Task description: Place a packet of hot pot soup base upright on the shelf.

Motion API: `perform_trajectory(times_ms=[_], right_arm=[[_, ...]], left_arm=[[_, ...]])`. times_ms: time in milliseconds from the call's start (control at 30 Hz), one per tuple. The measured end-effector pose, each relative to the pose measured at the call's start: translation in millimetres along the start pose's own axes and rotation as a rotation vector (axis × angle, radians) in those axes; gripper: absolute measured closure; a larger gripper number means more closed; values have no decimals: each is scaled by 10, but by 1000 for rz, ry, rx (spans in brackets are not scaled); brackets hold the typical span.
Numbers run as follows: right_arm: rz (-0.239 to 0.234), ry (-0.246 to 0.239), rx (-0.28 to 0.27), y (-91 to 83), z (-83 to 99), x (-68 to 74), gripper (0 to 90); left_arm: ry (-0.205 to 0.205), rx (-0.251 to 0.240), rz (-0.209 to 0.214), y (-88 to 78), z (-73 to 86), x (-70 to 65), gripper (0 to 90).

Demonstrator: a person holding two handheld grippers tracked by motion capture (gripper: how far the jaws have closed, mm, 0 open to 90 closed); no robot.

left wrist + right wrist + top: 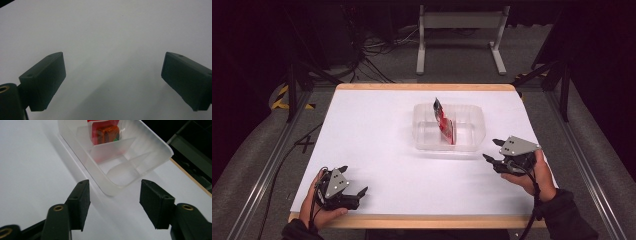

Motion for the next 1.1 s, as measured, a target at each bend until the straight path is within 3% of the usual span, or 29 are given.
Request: perform_trajectory(times_ms=[433,867,1100], right_arm=[[55,58,-22,-166,381,-16,268],[100,138,-23,-292,776,-23,188],[79,193,-57,-392,966,-2,166]], left_arm=[[7,1,3,42,-31,5,63],[5,-4,2,27,-25,16,62],[11,-9,-1,19,-30,17,62]])
Point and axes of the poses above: each handheld gripper's, and its own axes: y roughly forward along the jaws, z roughly out of its underside, x roughly to its left, the point moved 3 cm from there along y, roughly forward along the jaws, and after that the axes turned 3 degrees about -x, right-handed, at the moved point
